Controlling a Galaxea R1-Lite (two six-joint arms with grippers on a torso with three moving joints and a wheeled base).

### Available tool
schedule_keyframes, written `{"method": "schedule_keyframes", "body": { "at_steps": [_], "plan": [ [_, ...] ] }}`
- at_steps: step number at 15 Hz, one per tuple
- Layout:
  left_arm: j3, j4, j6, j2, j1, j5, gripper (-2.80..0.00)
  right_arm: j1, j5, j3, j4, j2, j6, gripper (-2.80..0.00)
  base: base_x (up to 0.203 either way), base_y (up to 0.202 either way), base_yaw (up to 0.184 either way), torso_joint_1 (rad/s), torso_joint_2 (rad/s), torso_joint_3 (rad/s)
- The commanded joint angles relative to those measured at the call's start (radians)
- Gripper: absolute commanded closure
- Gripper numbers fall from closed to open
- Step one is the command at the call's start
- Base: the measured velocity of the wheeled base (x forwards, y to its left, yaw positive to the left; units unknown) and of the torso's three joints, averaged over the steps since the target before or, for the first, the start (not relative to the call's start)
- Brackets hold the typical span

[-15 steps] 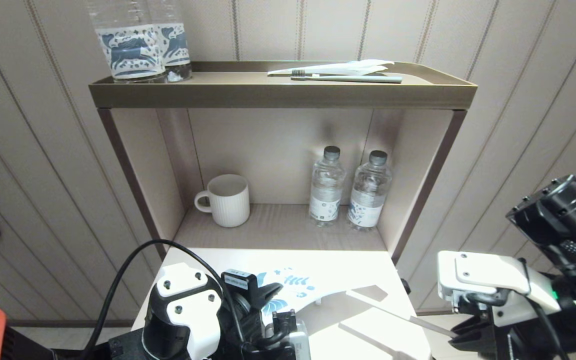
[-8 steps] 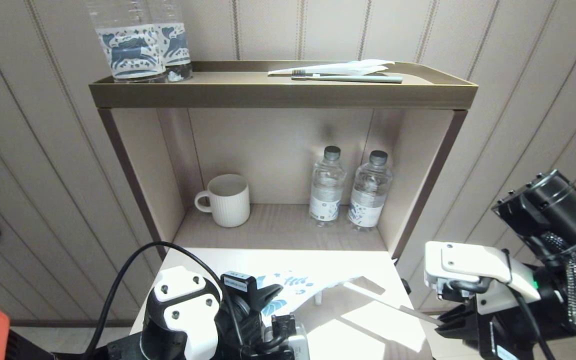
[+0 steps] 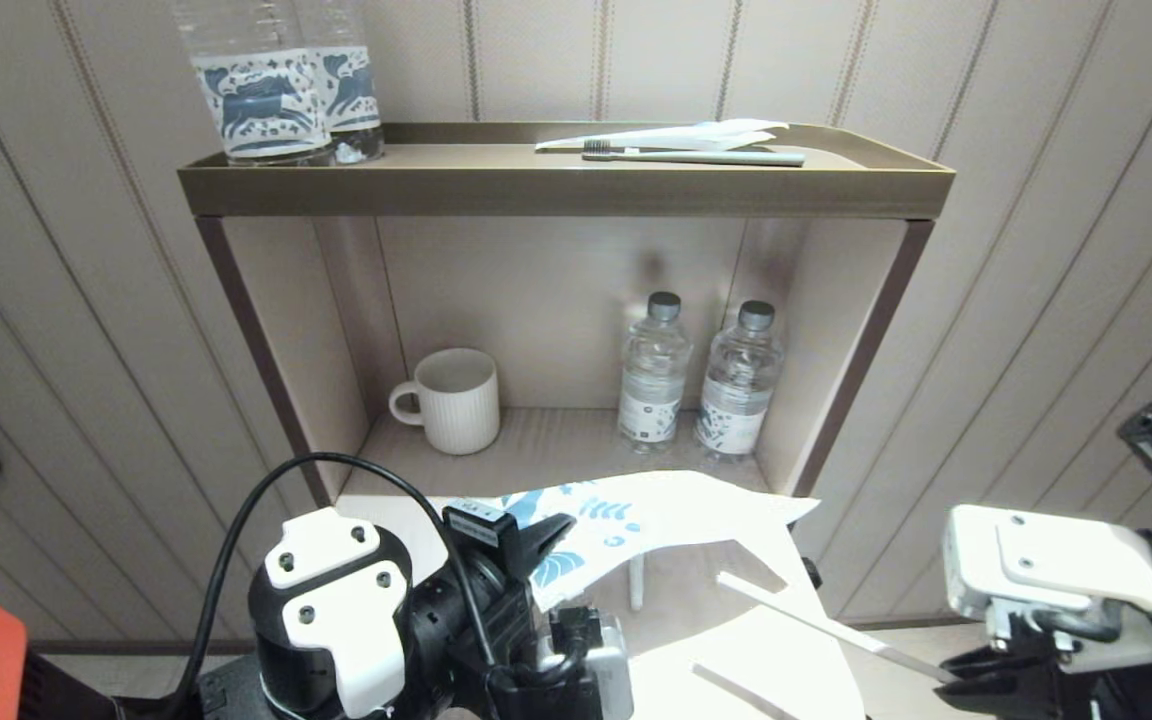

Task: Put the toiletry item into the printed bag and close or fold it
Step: Place the toothbrush in the storage bag

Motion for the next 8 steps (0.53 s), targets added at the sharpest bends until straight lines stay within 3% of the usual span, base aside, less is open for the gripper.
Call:
{"method": "schedule_keyframes", "body": {
  "at_steps": [1, 3, 8],
  "plan": [
    [0.016, -0.009, 0.032, 0.012, 0.001, 0.002, 0.00, -0.001, 0.000, 0.013, 0.004, -0.035, -0.003, 0.00, 0.000, 0.000, 0.000, 0.000, 0.00, 0.000],
    [0.023, -0.030, 0.093, 0.034, 0.000, 0.000, 0.00, -0.008, 0.000, 0.029, 0.002, -0.046, -0.003, 0.00, 0.000, 0.000, 0.000, 0.000, 0.00, 0.000],
    [0.034, -0.036, 0.096, 0.041, -0.002, 0.002, 0.00, -0.016, 0.002, 0.030, -0.020, 0.018, -0.002, 0.00, 0.000, 0.000, 0.000, 0.000, 0.00, 0.000]
  ]
}}
